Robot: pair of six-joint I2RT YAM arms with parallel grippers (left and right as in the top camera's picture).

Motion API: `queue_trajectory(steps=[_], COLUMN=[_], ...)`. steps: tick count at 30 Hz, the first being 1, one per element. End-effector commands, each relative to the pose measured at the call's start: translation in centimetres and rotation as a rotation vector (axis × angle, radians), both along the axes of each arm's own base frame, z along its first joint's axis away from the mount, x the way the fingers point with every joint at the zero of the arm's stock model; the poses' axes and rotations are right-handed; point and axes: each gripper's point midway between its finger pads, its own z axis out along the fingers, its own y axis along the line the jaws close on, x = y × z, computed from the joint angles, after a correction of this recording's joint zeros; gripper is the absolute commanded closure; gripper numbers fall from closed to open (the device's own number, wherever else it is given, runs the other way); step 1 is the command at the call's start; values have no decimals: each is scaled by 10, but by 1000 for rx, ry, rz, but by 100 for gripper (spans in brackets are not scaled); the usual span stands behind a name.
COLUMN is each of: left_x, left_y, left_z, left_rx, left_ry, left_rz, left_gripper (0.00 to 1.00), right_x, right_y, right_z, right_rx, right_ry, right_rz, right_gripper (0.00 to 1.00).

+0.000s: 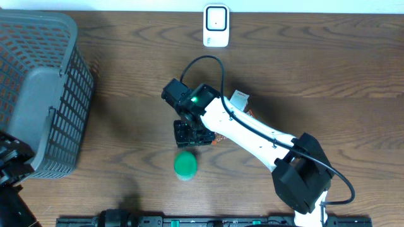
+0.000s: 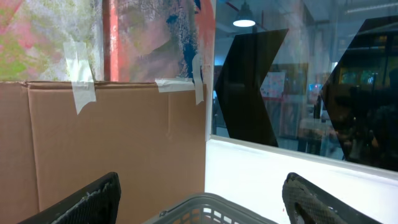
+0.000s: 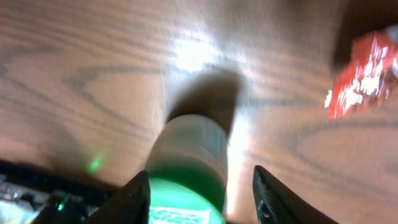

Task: Scan the item barcode

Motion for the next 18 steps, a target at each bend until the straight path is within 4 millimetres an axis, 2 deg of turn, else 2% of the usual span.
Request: queue_trajectory(steps=[1,2,5,9,12,14,18], left_x=[-1,-1,-1,-1,-1,-1,-1], left_y=[1,1,1,1,1,1,1], left_z=[0,1,1,1,1,1,1], left_rx=[0,2,2,11,14,14,14], left_ry=[-6,-5,-7,-1,1,1,1], left_rz=[7,8,9,12,13,13,13], left_gripper=[16,16,16,16,16,16,16], right_x=[1,3,10,16,16,15,6], right_y=[0,0,-1,2,2,1,-4], right_z=[6,6,7,7,8,10,15], right_rx=[32,32,44,63,65,68,51], right_ry=[36,35,23,5,5,9,24], right_rz=[-20,-23,-33,-36,-28,-6,66], right_gripper=[52,50,29,12,8,1,1])
